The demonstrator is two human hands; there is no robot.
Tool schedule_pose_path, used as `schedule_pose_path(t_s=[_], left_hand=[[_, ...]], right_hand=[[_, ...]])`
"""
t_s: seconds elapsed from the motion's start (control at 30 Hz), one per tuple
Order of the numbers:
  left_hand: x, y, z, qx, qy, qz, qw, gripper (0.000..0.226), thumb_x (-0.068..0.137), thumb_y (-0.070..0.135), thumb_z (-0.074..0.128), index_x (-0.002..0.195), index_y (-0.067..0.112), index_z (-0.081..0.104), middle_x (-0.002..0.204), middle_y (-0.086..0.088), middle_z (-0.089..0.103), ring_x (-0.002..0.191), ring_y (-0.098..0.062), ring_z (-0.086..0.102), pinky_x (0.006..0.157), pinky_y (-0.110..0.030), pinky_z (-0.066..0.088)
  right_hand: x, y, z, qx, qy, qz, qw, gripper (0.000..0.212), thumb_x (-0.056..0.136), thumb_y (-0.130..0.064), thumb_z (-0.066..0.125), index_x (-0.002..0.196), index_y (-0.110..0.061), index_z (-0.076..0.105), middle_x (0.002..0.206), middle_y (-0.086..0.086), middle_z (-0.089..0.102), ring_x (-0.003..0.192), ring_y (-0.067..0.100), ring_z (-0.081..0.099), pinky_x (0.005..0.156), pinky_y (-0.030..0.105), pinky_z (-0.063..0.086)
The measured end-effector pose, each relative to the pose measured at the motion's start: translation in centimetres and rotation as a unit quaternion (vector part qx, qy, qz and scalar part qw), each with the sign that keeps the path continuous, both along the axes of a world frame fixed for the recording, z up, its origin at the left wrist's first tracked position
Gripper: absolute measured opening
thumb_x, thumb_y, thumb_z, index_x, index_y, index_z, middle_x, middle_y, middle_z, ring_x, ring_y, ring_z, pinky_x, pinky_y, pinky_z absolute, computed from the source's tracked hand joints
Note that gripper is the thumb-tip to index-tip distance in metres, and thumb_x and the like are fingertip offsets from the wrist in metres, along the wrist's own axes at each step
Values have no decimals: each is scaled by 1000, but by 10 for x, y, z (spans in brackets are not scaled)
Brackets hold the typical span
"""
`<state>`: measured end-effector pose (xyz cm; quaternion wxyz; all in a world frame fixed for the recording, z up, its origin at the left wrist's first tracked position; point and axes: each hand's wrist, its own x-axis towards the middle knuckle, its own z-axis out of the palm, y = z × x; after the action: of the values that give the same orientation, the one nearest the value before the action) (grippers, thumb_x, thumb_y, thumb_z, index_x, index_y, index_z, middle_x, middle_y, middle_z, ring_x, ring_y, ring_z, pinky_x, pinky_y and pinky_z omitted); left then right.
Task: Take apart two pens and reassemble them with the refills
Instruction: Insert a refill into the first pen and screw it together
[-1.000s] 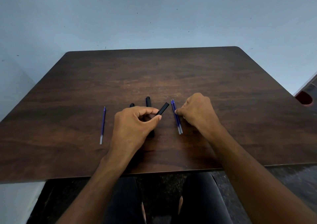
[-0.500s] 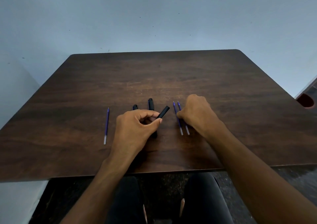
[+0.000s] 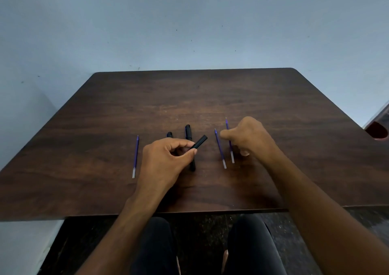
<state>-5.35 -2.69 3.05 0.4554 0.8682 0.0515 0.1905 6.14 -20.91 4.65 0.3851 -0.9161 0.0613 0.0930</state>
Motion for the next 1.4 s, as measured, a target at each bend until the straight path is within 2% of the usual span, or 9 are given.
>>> schedule_pose_path(t_s=[0.07, 0.13, 0.37, 0.57, 0.7, 0.83, 0.97, 1.2, 1.4], left_hand=[[0, 1, 0, 7, -5, -2, 1000, 21, 78, 26, 81, 98, 28, 78, 80, 16, 73, 74, 4, 66, 67, -8, 52], [0, 1, 0, 11, -9, -3, 1000, 20, 78, 27, 81, 98, 29, 77, 81, 17, 72, 75, 5, 66, 67, -9, 52], [-2, 0, 3, 10, -36, -15, 999, 21, 76, 23, 83, 94, 33, 78, 79, 19, 73, 74, 3, 67, 68, -7, 50], [-4, 0, 3, 4, -29, -15, 999, 22, 75, 25, 84, 93, 34, 78, 76, 22, 72, 72, 6, 67, 65, -4, 49], [-5, 2, 4, 15, -29, -18, 999, 26, 75, 25, 83, 91, 43, 73, 77, 25, 71, 74, 6, 67, 67, -6, 51], [-4, 4, 2, 28, -23, -17, 999, 23, 75, 25, 83, 95, 35, 77, 80, 23, 71, 76, 6, 66, 69, -7, 52], [-4, 3, 1, 30, -23, -19, 999, 23, 76, 24, 83, 95, 35, 77, 81, 22, 72, 76, 6, 67, 70, -10, 54], [-2, 6, 0, 45, -30, -24, 998, 25, 77, 23, 82, 95, 39, 74, 84, 24, 71, 82, 8, 66, 74, -4, 49], [1, 12, -6, 60, -41, -2, 997, 25, 78, 20, 81, 101, 30, 77, 86, 30, 65, 90, 15, 62, 79, 1, 43]], right_hand=[[-2, -6, 1, 204, 28, -25, 978, 34, 87, -20, 71, 60, -7, 57, 52, 6, 53, 35, 13, 43, 36, 19, 35], [-5, -11, 5, 333, 36, -30, 942, 30, 91, -14, 66, 64, -6, 57, 50, 7, 54, 35, 13, 47, 35, 21, 37], [-23, -11, 14, 466, -81, -41, 880, 23, 89, -5, 60, 66, -5, 58, 55, 9, 65, 44, 18, 57, 42, 28, 49], [-37, -3, 14, 475, -122, -46, 870, 26, 90, -3, 59, 65, -5, 61, 57, 10, 66, 45, 19, 56, 43, 29, 48], [-40, -2, 11, 471, -130, -38, 871, 25, 89, -4, 60, 64, -6, 62, 58, 11, 67, 47, 18, 58, 44, 29, 49], [-42, -2, 8, 465, -137, -30, 874, 23, 89, -4, 60, 67, -6, 64, 61, 11, 69, 49, 19, 60, 46, 30, 51], [-45, -1, 7, 454, -151, -28, 878, 22, 88, -1, 59, 68, -6, 64, 61, 10, 70, 49, 17, 60, 47, 30, 51], [-55, 1, -1, 439, -169, 21, 882, 15, 91, -1, 60, 78, -5, 67, 68, 12, 73, 57, 22, 65, 52, 34, 55], [-62, 11, -11, 414, -187, 35, 890, 14, 90, 0, 62, 80, -7, 69, 70, 9, 75, 56, 17, 64, 51, 34, 56]])
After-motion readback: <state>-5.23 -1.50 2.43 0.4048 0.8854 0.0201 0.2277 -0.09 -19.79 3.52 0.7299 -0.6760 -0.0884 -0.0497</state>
